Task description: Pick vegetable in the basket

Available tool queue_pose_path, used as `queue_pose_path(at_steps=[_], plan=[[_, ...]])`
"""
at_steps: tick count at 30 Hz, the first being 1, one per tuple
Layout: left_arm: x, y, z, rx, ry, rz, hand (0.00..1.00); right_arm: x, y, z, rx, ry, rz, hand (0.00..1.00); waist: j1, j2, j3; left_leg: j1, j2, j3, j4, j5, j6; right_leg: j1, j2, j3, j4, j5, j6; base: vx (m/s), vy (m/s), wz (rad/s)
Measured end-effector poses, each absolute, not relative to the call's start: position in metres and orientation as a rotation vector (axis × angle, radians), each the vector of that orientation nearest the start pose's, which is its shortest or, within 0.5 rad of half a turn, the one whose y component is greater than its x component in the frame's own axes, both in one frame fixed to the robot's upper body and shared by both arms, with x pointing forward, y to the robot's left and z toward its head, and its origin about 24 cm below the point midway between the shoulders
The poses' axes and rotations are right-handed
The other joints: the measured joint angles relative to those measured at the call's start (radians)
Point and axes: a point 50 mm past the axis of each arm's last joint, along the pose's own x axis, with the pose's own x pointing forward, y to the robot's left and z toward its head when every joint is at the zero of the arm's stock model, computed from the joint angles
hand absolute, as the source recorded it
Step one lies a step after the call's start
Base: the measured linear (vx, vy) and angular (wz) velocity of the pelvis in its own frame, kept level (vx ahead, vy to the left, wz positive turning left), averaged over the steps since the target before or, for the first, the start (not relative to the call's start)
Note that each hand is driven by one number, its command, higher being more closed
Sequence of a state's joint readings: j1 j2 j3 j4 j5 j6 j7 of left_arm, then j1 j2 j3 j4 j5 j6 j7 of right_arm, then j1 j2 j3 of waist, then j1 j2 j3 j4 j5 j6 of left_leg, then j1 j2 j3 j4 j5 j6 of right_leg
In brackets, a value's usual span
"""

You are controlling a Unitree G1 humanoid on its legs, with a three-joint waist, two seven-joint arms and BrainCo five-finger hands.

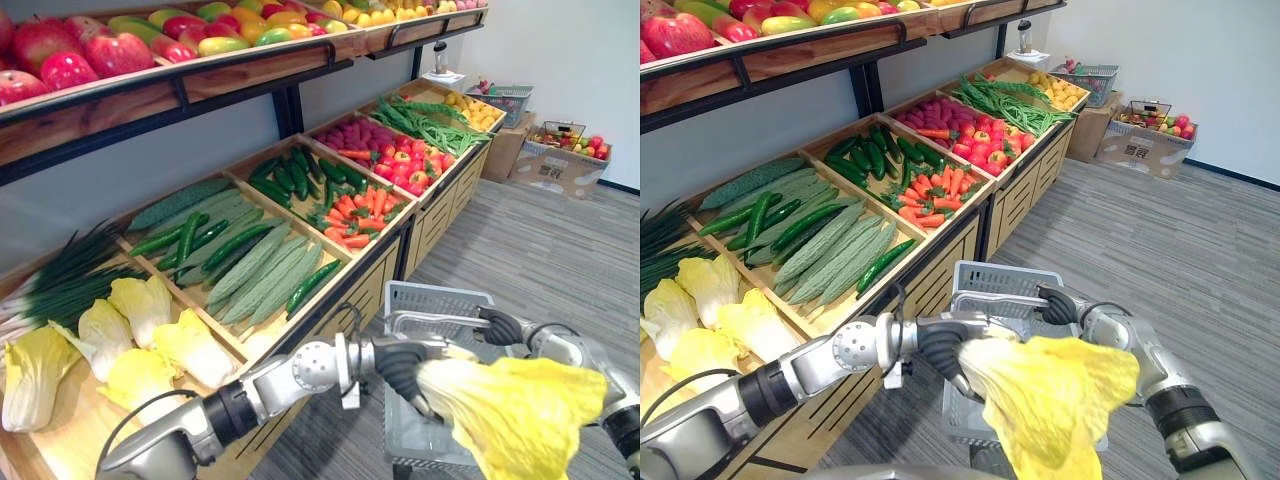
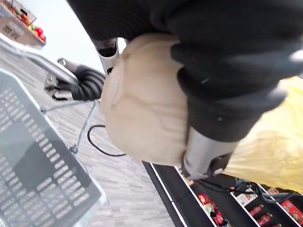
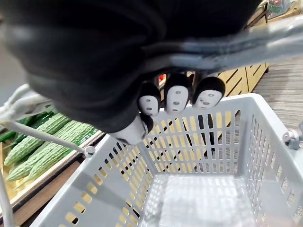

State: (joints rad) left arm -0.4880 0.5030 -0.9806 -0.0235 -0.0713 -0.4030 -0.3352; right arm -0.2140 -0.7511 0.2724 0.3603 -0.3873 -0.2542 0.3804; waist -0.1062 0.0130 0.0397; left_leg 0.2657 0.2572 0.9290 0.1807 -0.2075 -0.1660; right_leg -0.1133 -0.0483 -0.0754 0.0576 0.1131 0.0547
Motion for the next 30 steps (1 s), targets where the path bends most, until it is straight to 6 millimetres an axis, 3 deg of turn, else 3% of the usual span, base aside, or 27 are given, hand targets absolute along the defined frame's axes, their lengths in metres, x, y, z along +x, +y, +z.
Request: queue_pose_path(at_steps=[10, 15, 22, 30], plan=[[0.209, 0.008, 0.048, 0.660, -0.253, -1.492, 1.00, 0.288, -0.230, 0.050, -1.177, 0.203, 0.679, 1.00, -0.017, -0.001, -0.001, 0.006, -0.005, 0.035, -0.001, 0.000, 0.000, -0.024, 0.003, 0.018, 0.023, 0.000, -0.001, -0.03, 0.026, -0.08], [0.216, 0.005, 0.026, 0.760, -0.132, -1.470, 1.00, 0.289, -0.224, 0.049, -1.168, 0.197, 0.692, 1.00, -0.027, -0.002, 0.000, 0.018, -0.006, 0.055, -0.002, -0.002, -0.003, -0.036, 0.009, 0.030, 0.045, -0.015, -0.004, -0.05, 0.018, -0.11], [0.222, 0.007, -0.001, 0.885, 0.004, -1.438, 1.00, 0.302, -0.219, 0.066, -1.197, 0.146, 0.683, 1.00, -0.030, -0.003, 0.001, 0.018, -0.006, 0.066, -0.003, -0.001, -0.005, -0.047, 0.011, 0.033, 0.057, -0.016, -0.011, -0.04, 0.023, -0.03], [0.236, 0.019, -0.024, 1.023, 0.117, -1.317, 1.00, 0.304, -0.214, 0.060, -1.192, 0.198, 0.716, 1.00, -0.033, -0.003, 0.001, 0.018, -0.013, 0.075, -0.006, -0.001, -0.005, -0.059, 0.010, 0.042, 0.072, -0.017, -0.011, -0.05, 0.039, -0.04]])
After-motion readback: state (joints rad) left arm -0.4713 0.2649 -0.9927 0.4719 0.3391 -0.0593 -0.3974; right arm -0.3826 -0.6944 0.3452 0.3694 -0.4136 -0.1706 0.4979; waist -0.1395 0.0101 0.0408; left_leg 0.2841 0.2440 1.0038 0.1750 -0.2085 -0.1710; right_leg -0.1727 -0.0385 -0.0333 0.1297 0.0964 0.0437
